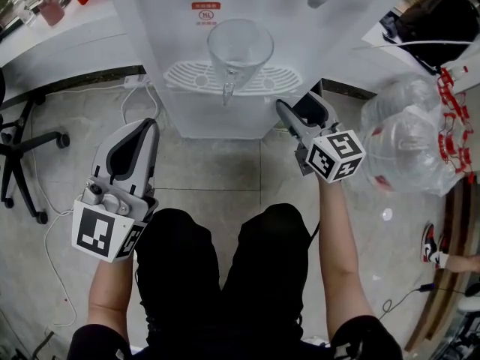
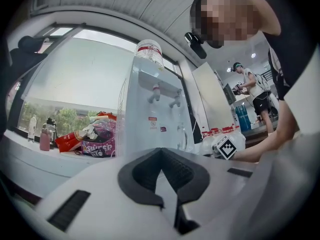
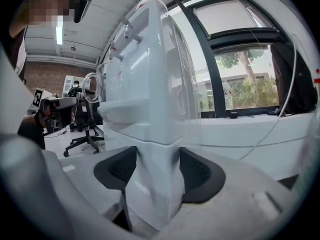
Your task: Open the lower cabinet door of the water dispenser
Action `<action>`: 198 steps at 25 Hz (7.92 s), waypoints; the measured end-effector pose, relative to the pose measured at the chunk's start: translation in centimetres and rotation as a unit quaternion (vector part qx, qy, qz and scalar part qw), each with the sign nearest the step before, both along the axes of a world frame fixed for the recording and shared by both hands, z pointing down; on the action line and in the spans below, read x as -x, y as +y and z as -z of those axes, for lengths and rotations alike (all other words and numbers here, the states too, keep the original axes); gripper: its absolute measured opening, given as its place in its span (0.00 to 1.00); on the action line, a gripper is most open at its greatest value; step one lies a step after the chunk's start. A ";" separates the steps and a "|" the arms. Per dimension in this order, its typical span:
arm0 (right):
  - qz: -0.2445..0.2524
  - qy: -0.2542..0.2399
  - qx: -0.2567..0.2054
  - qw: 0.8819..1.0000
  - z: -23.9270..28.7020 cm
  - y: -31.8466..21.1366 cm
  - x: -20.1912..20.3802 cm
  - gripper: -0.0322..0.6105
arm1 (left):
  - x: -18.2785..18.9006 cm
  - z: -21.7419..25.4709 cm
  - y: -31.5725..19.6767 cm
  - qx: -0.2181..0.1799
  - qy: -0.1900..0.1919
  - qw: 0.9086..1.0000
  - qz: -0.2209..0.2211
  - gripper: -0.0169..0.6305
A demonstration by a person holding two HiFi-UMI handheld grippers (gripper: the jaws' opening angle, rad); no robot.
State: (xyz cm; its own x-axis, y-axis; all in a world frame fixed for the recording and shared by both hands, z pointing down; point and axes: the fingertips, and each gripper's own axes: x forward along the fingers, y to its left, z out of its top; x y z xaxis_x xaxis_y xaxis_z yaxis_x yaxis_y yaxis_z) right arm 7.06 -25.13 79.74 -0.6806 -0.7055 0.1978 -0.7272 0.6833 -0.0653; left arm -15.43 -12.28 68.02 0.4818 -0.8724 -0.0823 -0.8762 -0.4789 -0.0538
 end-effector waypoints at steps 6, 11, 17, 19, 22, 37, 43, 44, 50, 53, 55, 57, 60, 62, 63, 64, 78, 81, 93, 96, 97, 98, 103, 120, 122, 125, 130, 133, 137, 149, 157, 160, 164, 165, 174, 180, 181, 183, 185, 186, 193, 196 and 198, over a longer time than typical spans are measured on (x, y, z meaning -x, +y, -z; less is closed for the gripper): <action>0.010 -0.003 -0.007 1.000 -0.2 0.2 -0.1 0.45 | -0.6 -0.2 0.1 0.001 -0.006 1.000 0.003 0.04; 0.012 -0.005 -0.008 1.000 -0.2 0.2 -0.2 0.44 | -0.7 -0.2 -0.3 0.000 -0.007 1.000 0.008 0.04; 0.014 -0.008 -0.011 1.000 -0.2 0.8 -0.4 0.44 | -0.8 -0.4 -0.7 0.002 -0.005 1.000 0.008 0.04; 0.015 -0.010 -0.011 1.000 -0.2 1.4 -0.6 0.43 | -0.7 -0.4 -0.8 0.001 -0.005 1.000 0.008 0.04; 0.015 -0.012 -0.012 1.000 -0.2 2.1 -0.7 0.42 | -0.4 -0.3 -0.9 0.001 -0.002 1.000 0.011 0.04; 0.028 -0.014 -0.004 1.000 -0.4 5.4 -1.0 0.38 | 0.2 0.4 0.1 -0.003 -0.012 1.000 0.021 0.04; 0.032 -0.023 -0.008 0.999 -0.2 6.8 -1.0 0.36 | 0.4 0.4 0.4 0.000 -0.013 1.000 0.023 0.04; 0.035 -0.020 -0.009 0.999 -0.2 7.1 -0.9 0.35 | 0.4 0.3 0.4 0.000 -0.012 1.000 0.023 0.04; 0.060 -0.014 -0.015 0.998 -0.3 9.0 -0.8 0.30 | 0.3 -0.2 0.4 0.002 -0.009 1.000 0.021 0.04; 0.077 -0.004 -0.021 0.997 -0.2 10.1 -0.9 0.28 | 0.3 -0.3 0.4 0.003 -0.007 1.000 0.022 0.04; 0.075 0.004 -0.029 0.997 0.0 10.7 -1.9 0.23 | 0.3 -0.2 0.4 0.002 -0.007 1.000 0.022 0.04; 0.051 0.006 -0.034 0.998 0.1 10.6 -3.6 0.12 | 0.3 -0.1 0.4 0.000 -0.008 1.000 0.023 0.04; 0.021 0.012 -0.033 0.999 0.0 9.5 -4.8 0.06 | 0.4 -0.1 0.5 0.001 -0.007 1.000 0.024 0.04; 0.018 0.011 -0.035 0.999 0.1 8.8 -4.2 0.06 | 0.2 -0.2 0.5 0.002 -0.007 1.000 0.023 0.04; 0.014 0.010 -0.035 0.999 0.1 8.3 -3.8 0.06 | 0.0 -0.3 0.6 0.002 -0.007 1.000 0.022 0.04; 0.005 0.010 -0.033 0.999 -0.1 7.9 -3.5 0.06 | -0.2 -0.3 0.6 0.002 -0.007 1.000 0.020 0.04; 0.025 -0.013 0.002 1.000 -0.9 7.9 -2.6 0.05 | 0.9 -0.1 1.2 0.000 -0.016 0.999 0.039 0.04; 0.045 -0.002 -0.001 0.999 -0.8 8.5 -2.2 0.05 | 0.9 -0.1 1.2 0.000 -0.016 0.999 0.040 0.04; 0.154 0.024 0.024 0.988 -0.8 11.1 -1.1 0.06 | 1.5 0.1 2.0 0.000 -0.016 0.999 0.048 0.04; 0.167 0.025 0.025 0.985 -0.8 11.6 -1.0 0.06 | 1.8 -0.1 2.2 0.002 -0.017 0.998 0.052 0.04; 0.173 0.024 0.025 0.984 -0.7 11.9 -0.9 0.06 | 1.8 -0.2 2.3 0.003 -0.017 0.998 0.053 0.04; 0.181 0.023 0.025 0.983 -0.7 12.2 -0.7 0.06 | 1.9 -0.2 2.3 0.003 -0.018 0.998 0.054 0.04; 0.218 0.029 0.019 0.975 -0.7 13.8 0.1 0.06 | 2.0 -0.4 2.5 0.004 -0.019 0.998 0.061 0.04; 0.376 0.035 -0.015 0.926 0.7 18.9 4.6 0.06 | 3.0 -0.7 3.3 0.009 -0.029 0.996 0.084 0.04; 0.391 0.026 -0.053 0.918 1.7 18.8 5.8 0.06 | 3.2 -0.7 3.4 0.009 -0.031 0.996 0.087 0.04; 0.414 0.013 -0.078 0.907 2.9 19.3 7.7 0.06 | 3.4 -0.7 3.6 0.010 -0.035 0.995 0.092 0.04; 0.460 0.141 -0.027 0.876 -0.3 20.8 8.3 0.06 | 4.2 -0.6 3.8 0.011 -0.038 0.994 0.101 0.04; 0.474 0.140 -0.021 0.869 -0.2 21.7 9.7 0.06 | 4.7 -0.5 3.9 0.010 -0.036 0.994 0.104 0.04; 0.493 0.126 -0.017 0.860 0.0 22.6 11.2 0.06 | 5.3 -0.4 4.1 0.012 -0.038 0.993 0.110 0.04; 0.542 0.115 -0.015 0.832 0.3 24.3 14.6 0.06 | 7.0 -0.9 4.1 0.017 -0.046 0.992 0.115 0.04; 0.564 0.113 -0.015 0.818 0.3 25.0 16.1 0.06 | 7.3 -1.3 3.9 0.015 -0.035 0.993 0.109 0.04; 0.566 0.111 -0.016 0.817 0.4 25.1 16.7 0.06 | 7.3 -1.4 3.8 0.015 -0.030 0.994 0.103 0.04; 0.567 0.114 -0.018 0.816 0.5 25.3 17.2 0.06 | 7.2 -1.3 3.7 0.012 -0.024 0.995 0.095 0.04; 0.567 0.116 -0.016 0.816 0.4 25.3 17.3 0.06 | 7.2 -1.3 3.7 0.012 -0.024 0.995 0.094 0.04; 0.550 0.118 -0.025 0.827 0.3 24.8 17.6 0.06 | 7.4 -1.5 3.7 0.013 -0.017 0.996 0.086 0.04; 0.512 0.136 -0.025 0.848 -0.2 22.7 16.7 0.06 | 7.3 -1.7 3.5 0.016 -0.016 0.997 0.078 0.04; 0.502 0.139 -0.029 0.853 -0.2 22.2 16.7 0.06 | 7.2 -1.7 3.5 0.016 -0.016 0.997 0.077 0.04; 0.485 0.147 -0.037 0.861 -0.5 21.5 16.5 0.06 | 7.2 -1.8 3.6 0.017 -0.015 0.997 0.076 0.04; 0.473 0.152 -0.042 0.867 -0.8 20.8 16.3 0.06 | 7.1 -1.9 3.6 0.018 -0.012 0.997 0.072 0.04; 0.467 0.155 -0.042 0.870 -0.8 20.5 16.1 0.06 | 7.0 -1.9 3.5 0.018 -0.011 0.997 0.069 0.04; 0.389 0.075 -0.069 0.916 1.9 17.4 14.6 0.06 | 7.3 -1.4 2.3 0.005 -0.016 0.997 0.073 0.04; 0.349 0.032 -0.075 0.934 3.2 15.7 13.7 0.06 | 6.8 -1.0 1.8 0.005 -0.012 0.998 0.061 0.04; 0.330 0.036 -0.068 0.941 3.7 14.8 13.0 0.06 | 6.4 -0.6 1.4 0.005 -0.012 0.999 0.053 0.04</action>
State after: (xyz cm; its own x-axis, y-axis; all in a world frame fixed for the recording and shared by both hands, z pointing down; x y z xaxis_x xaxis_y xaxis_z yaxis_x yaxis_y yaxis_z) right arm -5.89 -10.35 76.00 -0.9678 -0.1555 0.1980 -0.1401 0.9861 0.0893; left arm -21.83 -10.85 68.57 0.3892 -0.9190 -0.0628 -0.9203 -0.3849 -0.0702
